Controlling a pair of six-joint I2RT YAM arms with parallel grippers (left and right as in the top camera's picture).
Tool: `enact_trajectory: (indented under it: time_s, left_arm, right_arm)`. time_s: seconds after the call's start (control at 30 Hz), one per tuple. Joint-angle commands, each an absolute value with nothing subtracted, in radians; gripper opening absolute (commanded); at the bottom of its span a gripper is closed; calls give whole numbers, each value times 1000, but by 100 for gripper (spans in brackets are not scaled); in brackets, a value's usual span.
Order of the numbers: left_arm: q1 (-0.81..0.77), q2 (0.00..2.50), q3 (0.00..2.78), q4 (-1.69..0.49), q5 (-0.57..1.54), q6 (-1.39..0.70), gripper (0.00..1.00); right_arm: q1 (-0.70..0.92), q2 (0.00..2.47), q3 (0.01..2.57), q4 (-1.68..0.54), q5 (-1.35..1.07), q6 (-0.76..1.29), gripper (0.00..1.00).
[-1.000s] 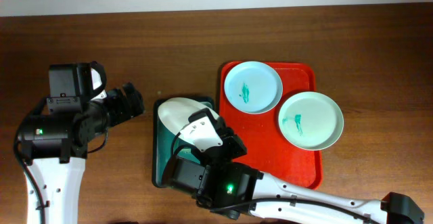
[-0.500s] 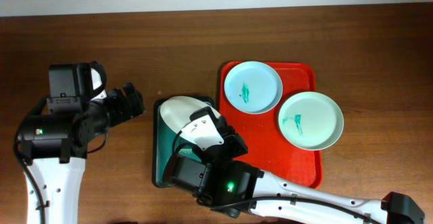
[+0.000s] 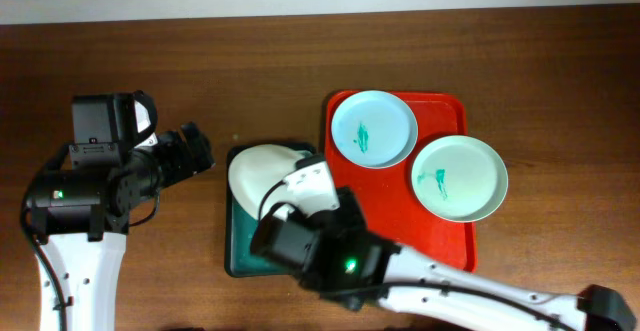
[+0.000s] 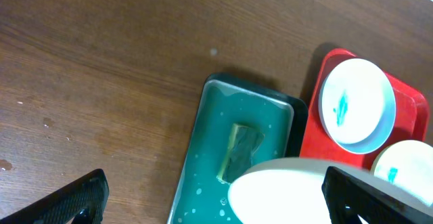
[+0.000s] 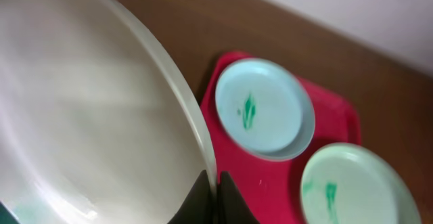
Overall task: Clean dirty plates on tray and stack at the side
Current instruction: 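Carry the plate right and set it on the table beside the red tray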
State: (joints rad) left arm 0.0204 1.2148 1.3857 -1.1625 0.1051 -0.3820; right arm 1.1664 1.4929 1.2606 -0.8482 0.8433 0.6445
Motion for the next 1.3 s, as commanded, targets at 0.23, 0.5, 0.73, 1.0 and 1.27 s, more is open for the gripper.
enact_trajectory:
  time_s: [0.23, 0.5, 0.73, 1.0, 1.27]
  left_arm:
    - [25, 1209, 1393, -1161, 105, -366, 99]
    - [25, 1209, 1393, -1161, 106, -366, 99]
    - [25, 1209, 1393, -1161, 106, -366, 99]
    - [25, 1209, 1393, -1161, 105, -366, 99]
    - [25, 1209, 1393, -1161, 106, -366, 99]
  right_arm:
    - [208, 1088, 1289, -1113, 98, 507, 4]
    - [-558, 1312, 1288, -1172, -113, 295, 4]
    - [-748, 1689, 1288, -1080, -113, 292, 4]
    - [-854, 1802, 1285, -944, -124, 291, 4]
    - [-766, 1780, 1187, -916, -181, 286, 39]
